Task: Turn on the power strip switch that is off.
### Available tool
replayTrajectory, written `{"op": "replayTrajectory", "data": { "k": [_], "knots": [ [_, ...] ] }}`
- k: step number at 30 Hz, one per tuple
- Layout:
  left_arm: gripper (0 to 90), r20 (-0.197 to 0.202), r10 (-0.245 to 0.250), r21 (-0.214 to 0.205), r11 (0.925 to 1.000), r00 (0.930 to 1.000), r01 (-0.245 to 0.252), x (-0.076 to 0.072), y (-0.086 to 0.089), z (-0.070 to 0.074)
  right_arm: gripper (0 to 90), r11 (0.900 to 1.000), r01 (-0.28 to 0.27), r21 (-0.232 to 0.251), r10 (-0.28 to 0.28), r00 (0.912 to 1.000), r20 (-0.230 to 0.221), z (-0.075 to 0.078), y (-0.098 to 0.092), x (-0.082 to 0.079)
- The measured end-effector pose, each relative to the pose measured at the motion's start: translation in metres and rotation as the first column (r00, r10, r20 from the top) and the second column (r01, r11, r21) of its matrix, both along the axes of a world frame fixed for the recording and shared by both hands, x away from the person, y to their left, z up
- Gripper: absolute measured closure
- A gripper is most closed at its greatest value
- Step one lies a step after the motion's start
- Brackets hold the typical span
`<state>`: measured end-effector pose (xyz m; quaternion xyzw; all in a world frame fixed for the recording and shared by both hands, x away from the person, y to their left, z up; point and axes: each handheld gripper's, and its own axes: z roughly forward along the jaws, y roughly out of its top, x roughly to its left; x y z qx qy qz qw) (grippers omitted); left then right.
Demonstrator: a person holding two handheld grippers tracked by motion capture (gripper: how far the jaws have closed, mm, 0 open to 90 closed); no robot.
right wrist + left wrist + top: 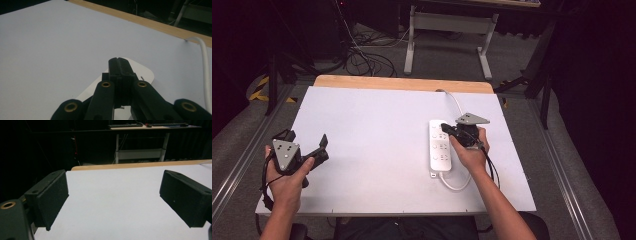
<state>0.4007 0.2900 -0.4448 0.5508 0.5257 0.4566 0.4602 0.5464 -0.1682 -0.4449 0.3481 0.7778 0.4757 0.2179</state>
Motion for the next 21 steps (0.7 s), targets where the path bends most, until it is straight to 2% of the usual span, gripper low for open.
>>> {"op": "replayTrajectory", "data": {
  "k": [8,16,21],
  "knots": [
    [8.9,-0.001,-0.002,0.006,1.0,1.0,0.002,0.001,0.0,0.0,90.0,0.9988,-0.016,0.047,0.013,0.9985,0.053,0.017,-0.016,-0.02],
    [8.7,0.0,-0.002,0.004,1.0,1.0,0.002,0.001,0.0,0.0,87.1,0.9936,0.015,0.112,-0.025,0.9956,0.09,0.028,-0.035,-0.027],
    [8.7,-0.001,-0.004,0.004,1.0,1.0,0.004,0.001,0.0,0.0,86.8,0.9907,0.029,0.133,-0.044,0.993,0.11,0.035,-0.046,-0.031]
  ]
}}
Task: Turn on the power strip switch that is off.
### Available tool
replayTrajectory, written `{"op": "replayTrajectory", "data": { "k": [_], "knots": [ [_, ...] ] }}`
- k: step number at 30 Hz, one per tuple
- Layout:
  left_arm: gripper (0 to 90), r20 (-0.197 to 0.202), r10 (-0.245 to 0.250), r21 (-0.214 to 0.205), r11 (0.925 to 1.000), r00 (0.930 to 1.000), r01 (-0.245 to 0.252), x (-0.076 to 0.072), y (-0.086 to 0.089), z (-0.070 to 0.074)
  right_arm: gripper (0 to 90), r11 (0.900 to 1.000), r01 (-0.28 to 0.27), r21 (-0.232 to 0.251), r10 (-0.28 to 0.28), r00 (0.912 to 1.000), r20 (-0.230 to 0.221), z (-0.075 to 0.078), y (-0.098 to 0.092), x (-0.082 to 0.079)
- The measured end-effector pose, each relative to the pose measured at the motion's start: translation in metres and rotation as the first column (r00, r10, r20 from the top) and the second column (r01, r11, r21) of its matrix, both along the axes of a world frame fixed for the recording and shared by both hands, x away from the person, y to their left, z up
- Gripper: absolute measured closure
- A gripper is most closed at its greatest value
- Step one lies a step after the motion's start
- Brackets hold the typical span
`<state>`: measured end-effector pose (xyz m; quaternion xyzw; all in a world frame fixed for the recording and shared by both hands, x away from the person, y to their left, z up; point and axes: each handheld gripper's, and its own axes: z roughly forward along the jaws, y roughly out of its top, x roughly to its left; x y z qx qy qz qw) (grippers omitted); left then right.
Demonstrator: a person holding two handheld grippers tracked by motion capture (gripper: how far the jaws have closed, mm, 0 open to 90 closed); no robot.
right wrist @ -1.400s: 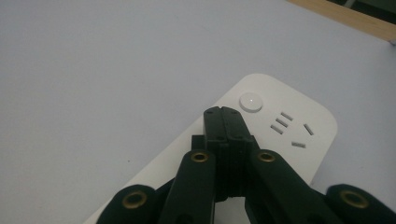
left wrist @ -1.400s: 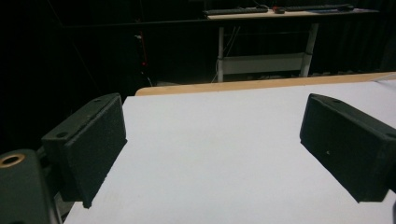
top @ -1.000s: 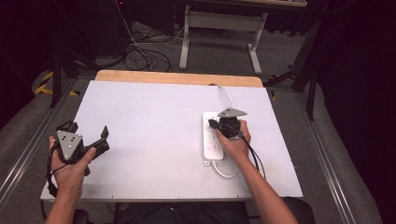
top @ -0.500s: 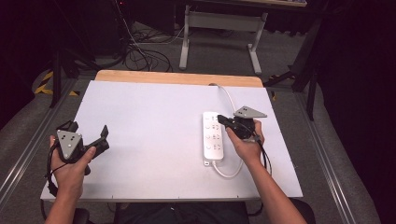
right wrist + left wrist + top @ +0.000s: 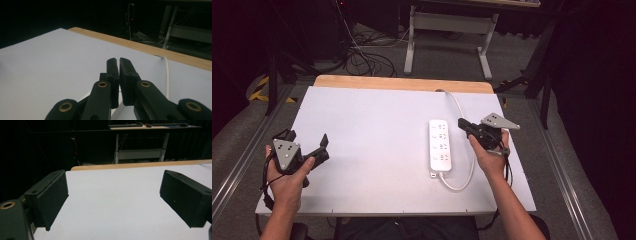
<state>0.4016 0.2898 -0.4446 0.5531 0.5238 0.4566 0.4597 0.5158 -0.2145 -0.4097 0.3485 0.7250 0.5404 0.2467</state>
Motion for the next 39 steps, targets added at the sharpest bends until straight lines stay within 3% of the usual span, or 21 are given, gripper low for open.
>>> {"op": "replayTrajectory", "data": {
  "k": [12,17,25,29,30,31,32,34,36,39],
  "knots": [
    [8.8,-0.003,-0.004,0.003,1.0,1.0,0.004,0.002,-0.002,0.0,80.4,0.9983,0.032,0.048,-0.034,0.9987,0.037,0.005,-0.033,-0.015],
    [8.7,-0.002,-0.006,0.0,1.0,1.0,0.006,0.002,-0.002,0.0,70.5,0.9979,0.021,0.061,-0.026,0.9969,0.074,0.004,-0.038,-0.019],
    [8.8,-0.002,-0.009,0.005,0.9999,1.0,0.009,0.002,-0.002,0.0,56.4,0.9953,-0.004,0.097,-0.002,0.998,0.063,0.007,-0.044,-0.022],
    [8.8,-0.003,-0.01,0.005,0.9999,0.9999,0.01,0.002,-0.002,0.0,39.7,0.9917,-0.058,0.115,0.053,0.9977,0.042,0.005,-0.049,-0.022],
    [8.7,-0.002,-0.01,0.005,0.9999,0.9999,0.01,0.002,-0.002,0.0,30.2,0.9894,-0.086,0.117,0.082,0.996,0.036,0.004,-0.05,-0.022],
    [8.8,-0.002,-0.01,0.005,0.9999,1.0,0.01,0.002,-0.002,0.0,14.3,0.9827,-0.159,0.095,0.156,0.987,0.038,0.001,-0.052,-0.021],
    [8.8,-0.002,-0.01,0.005,0.9999,0.9999,0.01,0.002,-0.002,0.0,8.6,0.9787,-0.187,0.084,0.185,0.9821,0.038,0.001,-0.052,-0.021],
    [8.8,-0.003,-0.01,0.008,0.9999,0.9999,0.01,0.002,-0.002,0.0,15.8,0.9835,-0.162,0.08,0.159,0.9861,0.05,0.0,-0.053,-0.023],
    [8.8,-0.002,-0.01,0.008,0.9999,1.0,0.01,0.002,-0.002,0.0,7.7,0.9855,-0.147,0.084,0.142,0.9874,0.07,0.001,-0.056,-0.024],
    [8.8,-0.003,-0.011,0.006,0.9999,0.9999,0.011,0.002,-0.002,0.0,6.9,0.9878,-0.12,0.099,0.111,0.9898,0.089,0.0,-0.062,-0.027]
  ]
}}
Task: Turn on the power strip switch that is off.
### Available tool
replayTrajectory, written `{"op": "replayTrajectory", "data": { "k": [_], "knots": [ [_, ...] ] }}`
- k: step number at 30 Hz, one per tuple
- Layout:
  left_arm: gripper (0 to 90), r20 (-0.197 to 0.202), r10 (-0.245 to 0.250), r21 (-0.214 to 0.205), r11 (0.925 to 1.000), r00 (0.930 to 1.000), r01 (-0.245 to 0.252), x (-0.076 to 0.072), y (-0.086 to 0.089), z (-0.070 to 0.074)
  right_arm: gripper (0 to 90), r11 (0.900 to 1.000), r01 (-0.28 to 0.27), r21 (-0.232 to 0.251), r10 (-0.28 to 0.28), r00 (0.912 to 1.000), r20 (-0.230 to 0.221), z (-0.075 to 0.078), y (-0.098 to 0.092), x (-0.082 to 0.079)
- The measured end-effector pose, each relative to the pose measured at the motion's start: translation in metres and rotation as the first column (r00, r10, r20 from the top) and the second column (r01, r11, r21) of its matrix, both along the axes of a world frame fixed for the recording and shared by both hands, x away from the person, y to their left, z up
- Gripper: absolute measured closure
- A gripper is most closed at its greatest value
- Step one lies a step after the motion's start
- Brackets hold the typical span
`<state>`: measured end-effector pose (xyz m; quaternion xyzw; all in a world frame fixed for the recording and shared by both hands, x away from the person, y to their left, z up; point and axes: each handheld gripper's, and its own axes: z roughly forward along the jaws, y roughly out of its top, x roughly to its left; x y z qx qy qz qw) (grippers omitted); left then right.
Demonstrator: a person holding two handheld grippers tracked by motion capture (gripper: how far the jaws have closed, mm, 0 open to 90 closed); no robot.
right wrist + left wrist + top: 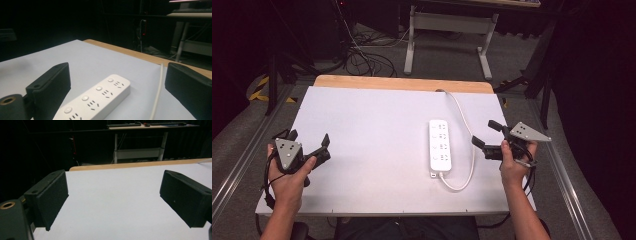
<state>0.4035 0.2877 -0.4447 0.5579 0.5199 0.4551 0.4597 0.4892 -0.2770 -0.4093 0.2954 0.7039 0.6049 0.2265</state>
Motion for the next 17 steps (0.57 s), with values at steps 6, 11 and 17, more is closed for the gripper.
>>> {"op": "replayTrajectory", "data": {
  "k": [6,11,17],
  "knots": [
    [8.5,-0.001,-0.001,0.003,1.0,1.0,0.001,0.0,-0.001,0.0,4.8,0.9972,0.069,0.03,-0.069,0.9975,0.014,-0.005,-0.016,-0.004],
    [8.3,0.001,-0.002,0.005,1.0,1.0,0.002,0.001,-0.001,0.0,3.1,0.9971,0.064,0.043,-0.065,0.9975,0.029,-0.007,-0.017,-0.003],
    [8.3,0.002,0.0,0.002,1.0,1.0,0.0,0.001,0.0,0.0,3.1,0.9979,0.053,0.035,-0.054,0.9982,0.026,-0.007,-0.014,-0.003]
  ]
}}
